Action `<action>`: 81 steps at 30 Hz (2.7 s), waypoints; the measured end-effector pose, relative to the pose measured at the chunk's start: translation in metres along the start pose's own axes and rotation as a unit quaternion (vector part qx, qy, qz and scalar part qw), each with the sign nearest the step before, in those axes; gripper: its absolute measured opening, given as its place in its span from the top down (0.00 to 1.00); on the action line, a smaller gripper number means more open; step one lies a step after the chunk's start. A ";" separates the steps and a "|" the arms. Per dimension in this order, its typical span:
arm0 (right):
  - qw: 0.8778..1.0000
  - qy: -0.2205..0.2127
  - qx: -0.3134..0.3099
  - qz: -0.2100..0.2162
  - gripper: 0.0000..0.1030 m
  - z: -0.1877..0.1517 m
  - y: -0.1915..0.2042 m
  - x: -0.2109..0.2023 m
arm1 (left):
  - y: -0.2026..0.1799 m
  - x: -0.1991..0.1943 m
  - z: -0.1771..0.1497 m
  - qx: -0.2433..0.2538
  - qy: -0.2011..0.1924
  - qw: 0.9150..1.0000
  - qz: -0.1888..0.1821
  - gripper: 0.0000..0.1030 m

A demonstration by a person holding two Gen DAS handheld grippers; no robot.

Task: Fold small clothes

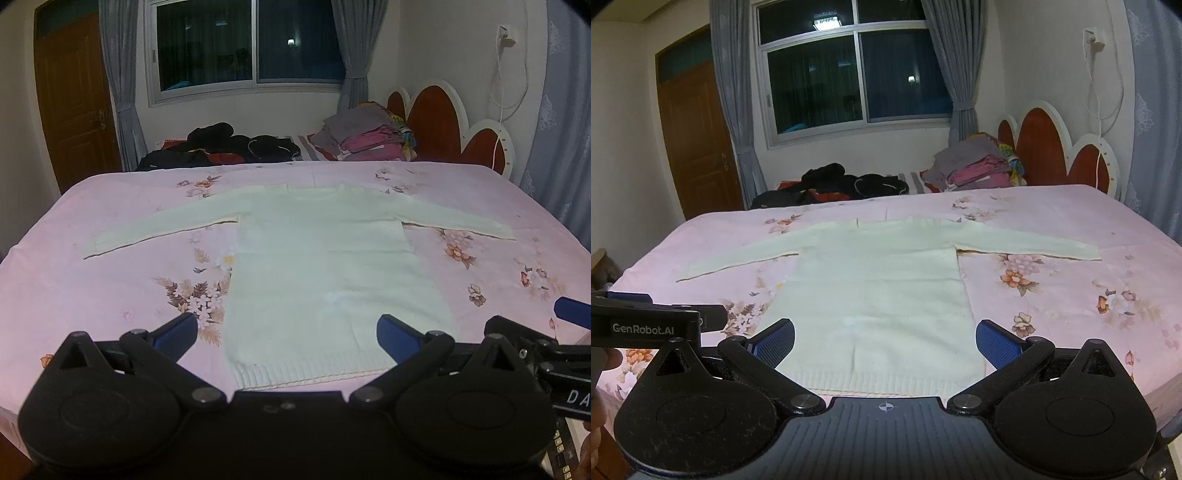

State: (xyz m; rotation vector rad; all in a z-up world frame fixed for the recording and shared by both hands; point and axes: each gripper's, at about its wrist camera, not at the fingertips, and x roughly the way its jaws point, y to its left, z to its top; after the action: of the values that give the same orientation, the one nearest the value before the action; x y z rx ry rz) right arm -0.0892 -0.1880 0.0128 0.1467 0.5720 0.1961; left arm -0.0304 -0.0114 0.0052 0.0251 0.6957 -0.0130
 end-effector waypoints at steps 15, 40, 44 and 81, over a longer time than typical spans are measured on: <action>1.000 0.004 0.002 -0.001 0.00 -0.001 -0.002 0.004 | 0.001 0.002 0.000 0.000 0.003 1.000 0.000 0.00; 1.000 0.013 0.004 -0.008 0.00 0.004 -0.010 0.019 | 0.002 0.021 0.006 -0.016 0.018 1.000 0.003 0.00; 1.000 0.016 0.005 -0.011 0.00 0.006 -0.013 0.024 | 0.005 0.029 0.009 -0.020 0.020 1.000 0.005 0.00; 0.996 0.033 0.037 -0.071 0.00 0.079 -0.120 0.182 | 0.003 0.186 0.087 -0.050 0.046 0.997 0.046 0.00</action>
State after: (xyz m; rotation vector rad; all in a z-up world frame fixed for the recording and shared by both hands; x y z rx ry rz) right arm 0.1213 -0.2697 -0.0395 0.1723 0.6534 0.0421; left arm 0.1682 -0.0116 -0.0468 -0.0386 0.7865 0.1125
